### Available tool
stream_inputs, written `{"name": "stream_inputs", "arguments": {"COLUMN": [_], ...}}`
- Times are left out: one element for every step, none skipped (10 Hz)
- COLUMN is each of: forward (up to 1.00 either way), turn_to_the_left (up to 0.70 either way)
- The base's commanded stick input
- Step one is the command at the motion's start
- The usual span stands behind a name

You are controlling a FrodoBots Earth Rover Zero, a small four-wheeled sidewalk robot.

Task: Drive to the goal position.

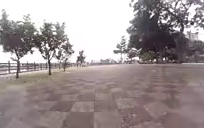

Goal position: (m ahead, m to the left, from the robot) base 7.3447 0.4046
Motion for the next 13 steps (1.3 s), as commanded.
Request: {"name": "stream_inputs", "arguments": {"forward": [1.0,1.0,1.0,1.0,1.0,1.0,1.0,1.0,1.0,1.0,1.0,1.0,1.0], "turn_to_the_left": [0.0,0.0,0.0,0.0,0.0,0.0,0.0,0.0,0.0,0.0,0.0,0.0,0.0]}}
